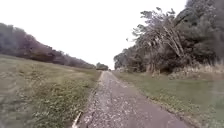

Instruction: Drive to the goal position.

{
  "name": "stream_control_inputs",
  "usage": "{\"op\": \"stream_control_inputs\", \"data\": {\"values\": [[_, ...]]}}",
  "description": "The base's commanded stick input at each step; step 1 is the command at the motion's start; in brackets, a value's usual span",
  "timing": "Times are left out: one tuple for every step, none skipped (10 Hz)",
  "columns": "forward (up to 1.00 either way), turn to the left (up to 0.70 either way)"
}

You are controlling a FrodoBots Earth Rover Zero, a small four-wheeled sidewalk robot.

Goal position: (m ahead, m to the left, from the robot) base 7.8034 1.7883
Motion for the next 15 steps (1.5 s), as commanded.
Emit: {"op": "stream_control_inputs", "data": {"values": [[1.00,-0.15],[1.00,-0.40],[1.00,-0.40],[1.00,-0.40],[1.00,-0.36],[1.00,-0.31],[1.00,0.00],[1.00,0.00],[1.00,0.00],[1.00,0.00],[1.00,0.00],[1.00,0.00],[1.00,0.09],[1.00,0.40],[1.00,0.40]]}}
